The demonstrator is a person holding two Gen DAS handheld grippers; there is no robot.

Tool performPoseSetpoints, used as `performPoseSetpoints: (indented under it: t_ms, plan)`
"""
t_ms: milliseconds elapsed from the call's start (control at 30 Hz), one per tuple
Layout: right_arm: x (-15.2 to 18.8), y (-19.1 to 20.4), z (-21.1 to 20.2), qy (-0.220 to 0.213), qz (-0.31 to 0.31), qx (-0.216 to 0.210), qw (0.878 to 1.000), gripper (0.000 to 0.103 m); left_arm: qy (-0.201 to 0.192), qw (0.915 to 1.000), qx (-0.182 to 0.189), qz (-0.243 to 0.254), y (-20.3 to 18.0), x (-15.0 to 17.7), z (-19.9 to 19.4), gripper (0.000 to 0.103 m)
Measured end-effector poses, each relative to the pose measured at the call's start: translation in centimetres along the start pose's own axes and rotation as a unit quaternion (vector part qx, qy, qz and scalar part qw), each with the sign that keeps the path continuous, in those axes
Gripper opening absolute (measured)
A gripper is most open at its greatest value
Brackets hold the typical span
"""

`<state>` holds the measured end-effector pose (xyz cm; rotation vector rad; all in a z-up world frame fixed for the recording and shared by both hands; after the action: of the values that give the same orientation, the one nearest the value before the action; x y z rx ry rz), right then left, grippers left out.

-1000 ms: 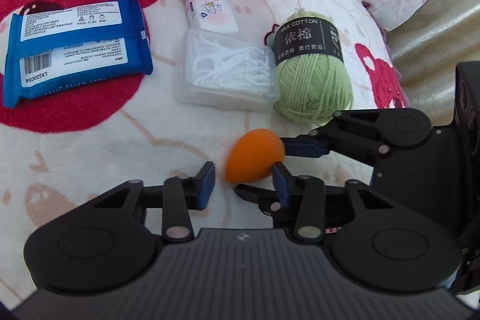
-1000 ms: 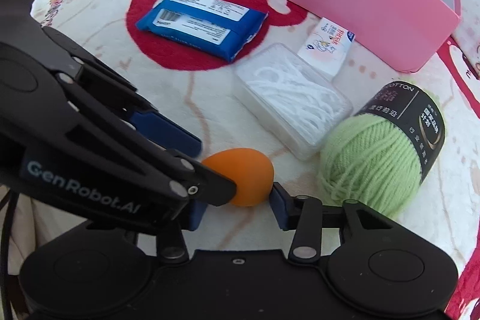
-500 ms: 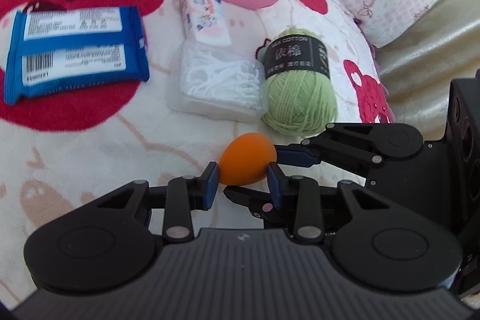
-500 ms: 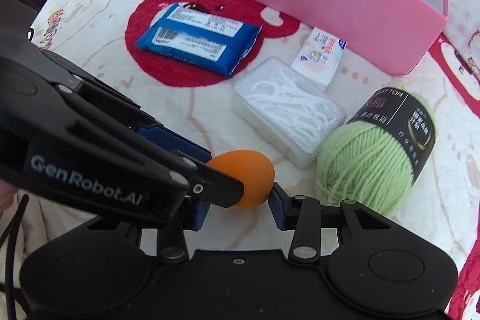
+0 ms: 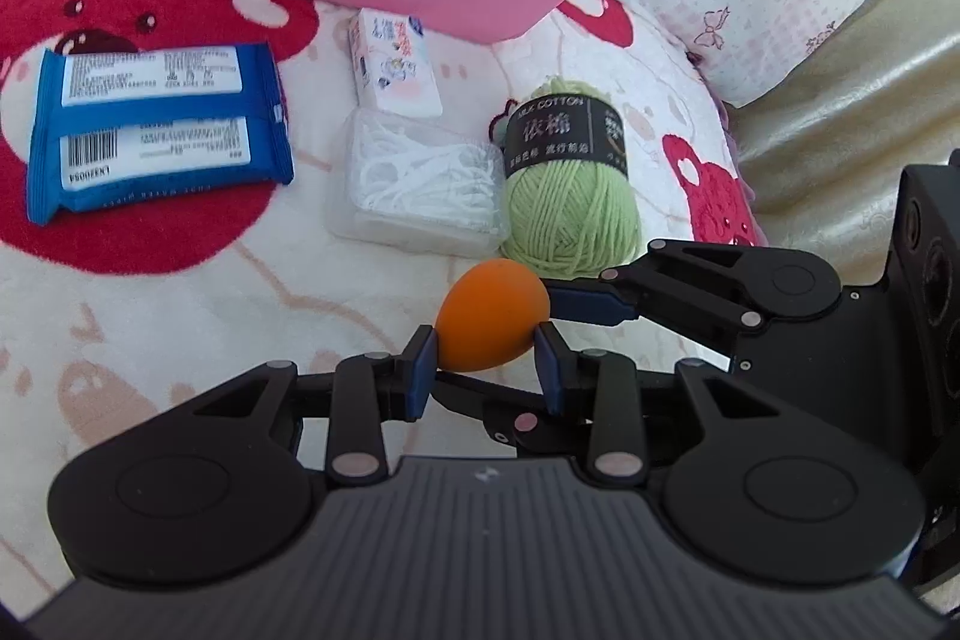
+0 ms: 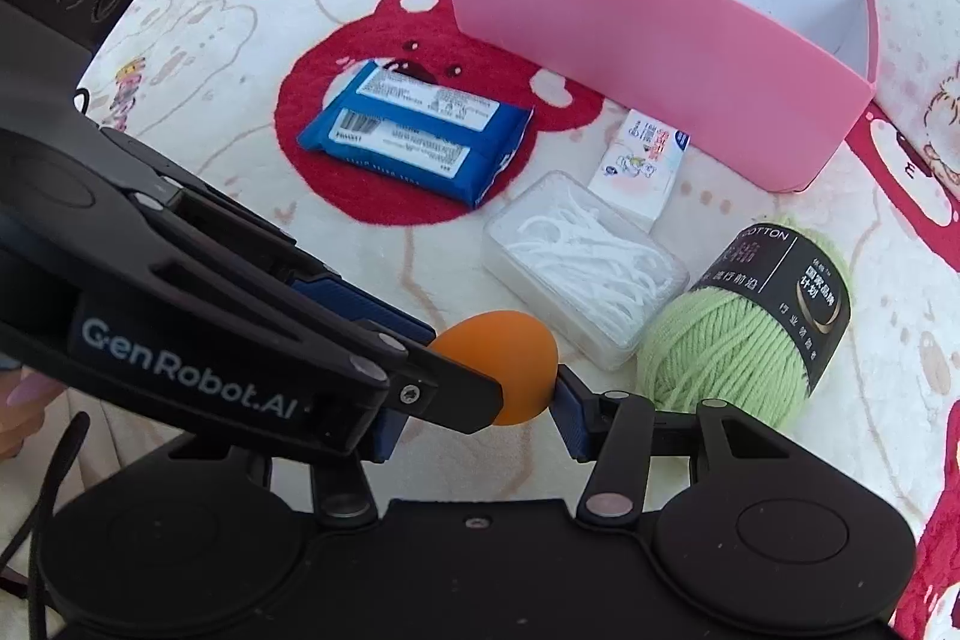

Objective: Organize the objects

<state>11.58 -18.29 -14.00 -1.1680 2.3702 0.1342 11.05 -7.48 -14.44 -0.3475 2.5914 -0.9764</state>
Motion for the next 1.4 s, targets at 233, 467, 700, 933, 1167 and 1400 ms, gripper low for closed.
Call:
performPoseSetpoints:
  t_ms: [233, 467, 700, 933, 1167, 1400]
  plan:
    - [-0.4, -0.1, -1.5, -0.032, 0.015, 0.008, 0.999, 0.056, -0.008, 0.9998, 0.02, -0.005, 0.0, -0.6, -1.6, 0.033]
    - [-1.4, 0.8, -3.8, -0.064, 0.032, 0.045, 0.996, 0.056, -0.012, 0.9992, 0.037, 0.011, -1.0, -1.4, -3.9, 0.034]
    - [-2.4, 1.4, -5.4, -0.081, 0.049, 0.057, 0.994, 0.056, -0.022, 0.9986, 0.035, 0.033, -2.0, -1.5, -5.9, 0.036]
    - [-3.2, 2.6, -7.7, -0.11, 0.059, 0.057, 0.991, 0.056, 0.002, 0.9981, 0.04, 0.046, -2.5, -2.1, -8.7, 0.036]
    - [-4.8, 3.7, -9.9, -0.133, 0.053, 0.078, 0.987, 0.054, -0.007, 0.9967, 0.03, 0.076, -3.9, -2.6, -11.6, 0.036]
    - [-7.1, 3.7, -11.5, -0.152, 0.054, 0.096, 0.982, 0.054, -0.002, 0.9947, 0.006, 0.102, -5.7, -4.9, -13.7, 0.036]
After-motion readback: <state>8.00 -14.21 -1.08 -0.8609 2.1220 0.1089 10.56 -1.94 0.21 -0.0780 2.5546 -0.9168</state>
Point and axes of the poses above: each gripper's, at about its wrist camera, not at the fingertips, and z roughly the way its jaws point, y to its left, x to its underside, the point moved 2 cm from there along z, roughly the way its jaws point, and after that the axes turned 15 degrees about -z, right-handed, at the moved point
